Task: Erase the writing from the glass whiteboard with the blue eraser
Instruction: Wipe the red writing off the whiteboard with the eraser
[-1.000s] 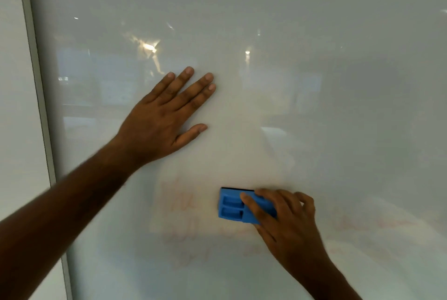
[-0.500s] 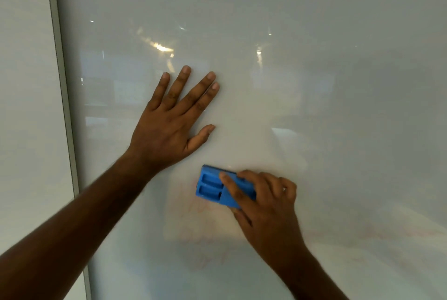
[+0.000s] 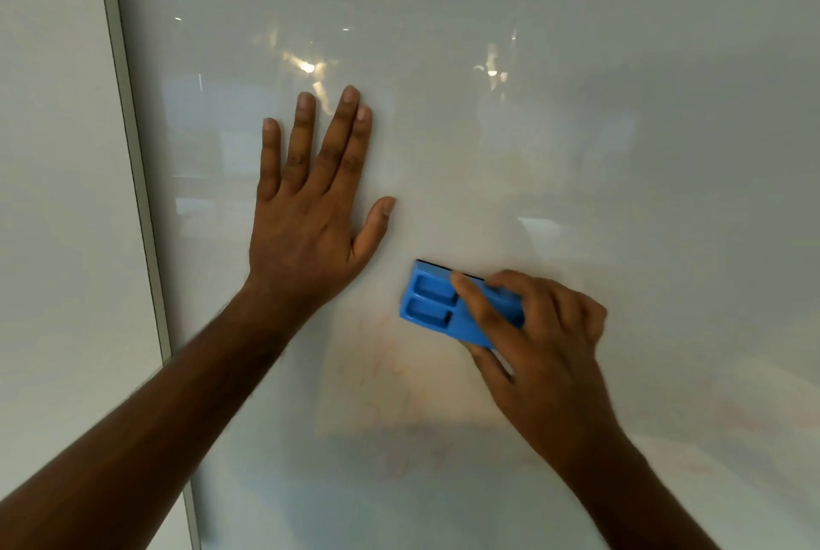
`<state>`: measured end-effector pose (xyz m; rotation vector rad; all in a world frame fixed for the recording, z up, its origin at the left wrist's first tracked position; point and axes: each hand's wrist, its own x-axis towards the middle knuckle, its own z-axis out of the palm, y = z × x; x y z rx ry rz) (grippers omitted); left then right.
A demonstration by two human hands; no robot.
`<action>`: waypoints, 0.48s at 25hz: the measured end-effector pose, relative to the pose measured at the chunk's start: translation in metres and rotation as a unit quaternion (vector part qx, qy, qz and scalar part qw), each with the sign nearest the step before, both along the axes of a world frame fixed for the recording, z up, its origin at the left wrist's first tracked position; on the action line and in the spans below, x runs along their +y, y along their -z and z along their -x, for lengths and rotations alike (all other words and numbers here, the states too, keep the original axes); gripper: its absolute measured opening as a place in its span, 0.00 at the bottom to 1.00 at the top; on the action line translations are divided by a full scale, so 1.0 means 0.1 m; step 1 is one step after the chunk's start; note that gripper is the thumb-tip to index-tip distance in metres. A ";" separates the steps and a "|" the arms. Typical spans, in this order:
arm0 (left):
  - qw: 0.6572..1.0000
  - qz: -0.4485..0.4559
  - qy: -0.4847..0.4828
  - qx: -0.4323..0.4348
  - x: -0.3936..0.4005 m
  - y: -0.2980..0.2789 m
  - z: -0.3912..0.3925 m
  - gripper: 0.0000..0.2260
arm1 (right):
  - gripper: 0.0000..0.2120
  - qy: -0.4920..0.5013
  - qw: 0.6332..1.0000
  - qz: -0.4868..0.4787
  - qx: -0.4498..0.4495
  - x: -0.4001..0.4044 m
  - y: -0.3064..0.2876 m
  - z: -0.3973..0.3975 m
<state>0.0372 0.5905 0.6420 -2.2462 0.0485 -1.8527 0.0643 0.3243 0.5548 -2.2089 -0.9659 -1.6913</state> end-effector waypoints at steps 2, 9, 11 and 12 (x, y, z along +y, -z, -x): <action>1.000 -0.008 0.008 0.006 0.03 0.00 0.01 0.34 | 0.30 -0.013 1.000 0.004 -0.005 0.29 -0.05 0.08; 0.996 -0.087 0.021 0.026 0.42 0.05 0.14 0.32 | 0.34 0.012 0.993 0.115 -0.029 0.37 0.59 0.06; 0.997 -0.076 0.018 0.016 0.43 0.10 0.14 0.32 | 0.36 0.026 0.990 0.137 -0.033 0.20 0.70 0.01; 0.998 -0.067 0.017 0.011 0.42 0.12 0.13 0.32 | 0.35 0.028 0.990 0.131 -0.036 0.12 0.68 0.00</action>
